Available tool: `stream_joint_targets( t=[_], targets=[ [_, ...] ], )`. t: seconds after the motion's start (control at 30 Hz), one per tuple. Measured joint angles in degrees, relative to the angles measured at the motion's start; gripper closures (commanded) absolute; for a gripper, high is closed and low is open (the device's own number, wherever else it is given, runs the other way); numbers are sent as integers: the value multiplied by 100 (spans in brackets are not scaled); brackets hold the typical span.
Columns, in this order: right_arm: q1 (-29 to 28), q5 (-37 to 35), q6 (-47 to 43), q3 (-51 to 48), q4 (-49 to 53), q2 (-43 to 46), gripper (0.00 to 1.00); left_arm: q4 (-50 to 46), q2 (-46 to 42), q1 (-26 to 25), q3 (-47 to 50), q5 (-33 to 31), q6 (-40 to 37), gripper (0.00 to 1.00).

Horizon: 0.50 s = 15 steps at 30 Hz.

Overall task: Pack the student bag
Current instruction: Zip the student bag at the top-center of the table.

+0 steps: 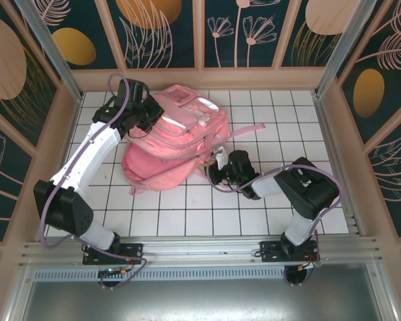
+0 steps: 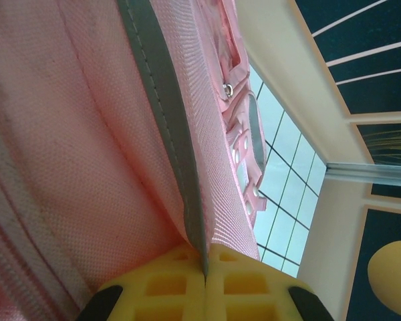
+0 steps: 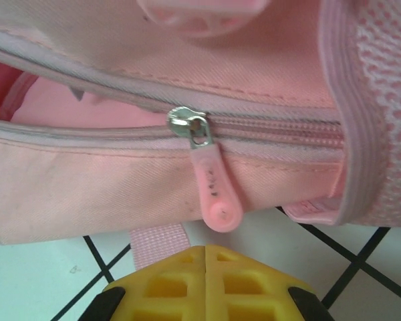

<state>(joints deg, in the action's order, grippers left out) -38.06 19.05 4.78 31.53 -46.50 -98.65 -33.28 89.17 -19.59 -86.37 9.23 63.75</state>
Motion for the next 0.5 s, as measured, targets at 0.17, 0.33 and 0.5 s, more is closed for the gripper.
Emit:
stream_joint_targets(
  t=[0.17,0.33,0.5],
  targets=[
    [-31,-299,-7,-24,-33,72,51,57,-20,0,57,63,42,100],
    [-37,-496,-74,-33,-201,79,53,168,-109,0,201,85,61,100],
    [-79,-551,-170,-13,-280,66,57,315,-177,0,319,116,105,100]
  ],
)
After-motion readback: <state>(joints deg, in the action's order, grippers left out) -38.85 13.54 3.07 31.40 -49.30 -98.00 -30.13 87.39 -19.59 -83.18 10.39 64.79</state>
